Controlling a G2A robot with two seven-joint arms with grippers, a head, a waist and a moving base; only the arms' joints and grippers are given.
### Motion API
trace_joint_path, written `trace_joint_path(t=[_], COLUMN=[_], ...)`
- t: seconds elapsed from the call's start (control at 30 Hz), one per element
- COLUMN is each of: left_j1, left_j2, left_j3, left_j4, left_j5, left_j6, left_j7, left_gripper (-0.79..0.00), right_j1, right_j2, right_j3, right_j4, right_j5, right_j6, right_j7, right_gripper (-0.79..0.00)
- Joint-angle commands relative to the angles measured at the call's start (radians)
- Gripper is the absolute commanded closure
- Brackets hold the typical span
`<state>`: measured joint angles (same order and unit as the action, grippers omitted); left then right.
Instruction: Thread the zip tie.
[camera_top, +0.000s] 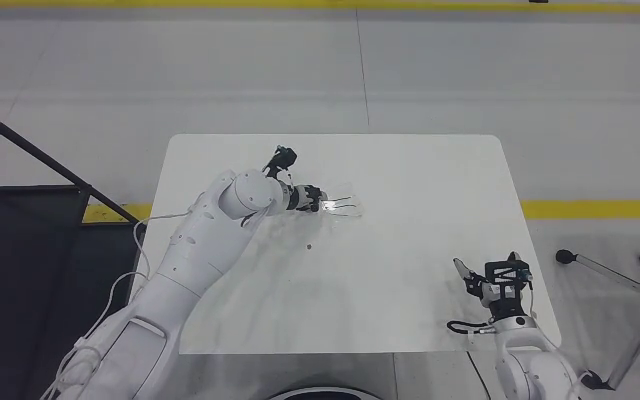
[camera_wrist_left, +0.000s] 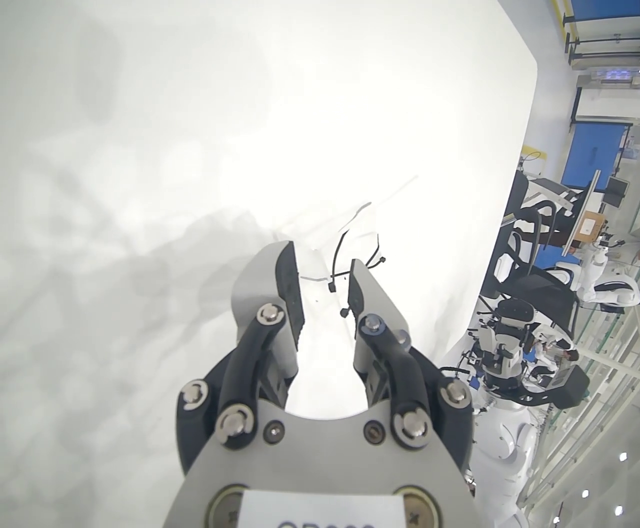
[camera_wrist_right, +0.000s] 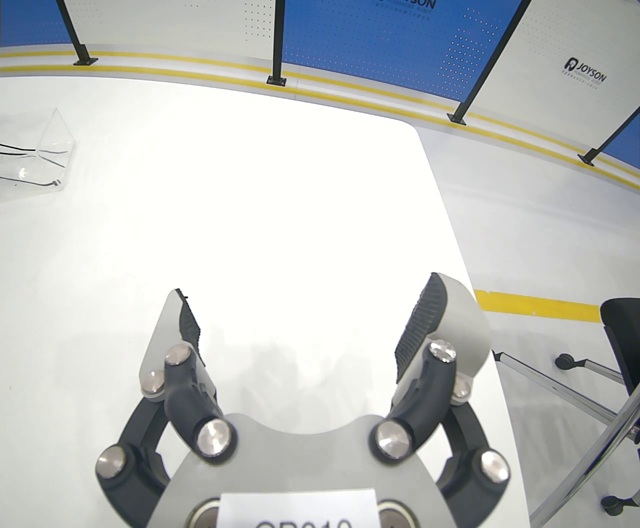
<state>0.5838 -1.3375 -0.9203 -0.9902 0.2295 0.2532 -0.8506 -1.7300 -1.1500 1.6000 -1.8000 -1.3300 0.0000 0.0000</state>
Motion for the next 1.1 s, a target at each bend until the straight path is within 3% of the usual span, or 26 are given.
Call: trace_joint_path(t=[0.0, 0.27, 0.67, 0.77, 1.07], left_j1=[-0.001, 0.000, 0.011, 0.016, 0.036], left_j2=[0.000, -0.001, 0.001, 0.004, 0.011], left_j3=[0.000, -0.005, -0.019, -0.024, -0.042], left_j4=[0.002, 0.006, -0.016, -0.025, -0.056], left_j5=[0.002, 0.004, 0.013, 0.018, 0.031], left_j6=[-0.002, -0.009, -0.011, -0.010, -0.001], left_j7=[-0.002, -0.006, -0.007, -0.010, -0.012], left_gripper=[-0.286, -0.185, -0.151, -0.105, -0.068], right_j1=[0.000, 0.000, 0.000, 0.000, 0.000], right_j2=[0.000, 0.000, 0.000, 0.000, 0.000], right_j3=[0.000, 0.000, 0.000, 0.000, 0.000], right_j4=[0.000, 0.000, 0.000, 0.000, 0.000], right_j5=[0.000, 0.000, 0.000, 0.000, 0.000], right_j6=[0.000, 0.000, 0.000, 0.000, 0.000], right_j7=[0.000, 0.000, 0.000, 0.000, 0.000], right_gripper=[-0.785, -0.785, -0.785, -0.785, -0.785])
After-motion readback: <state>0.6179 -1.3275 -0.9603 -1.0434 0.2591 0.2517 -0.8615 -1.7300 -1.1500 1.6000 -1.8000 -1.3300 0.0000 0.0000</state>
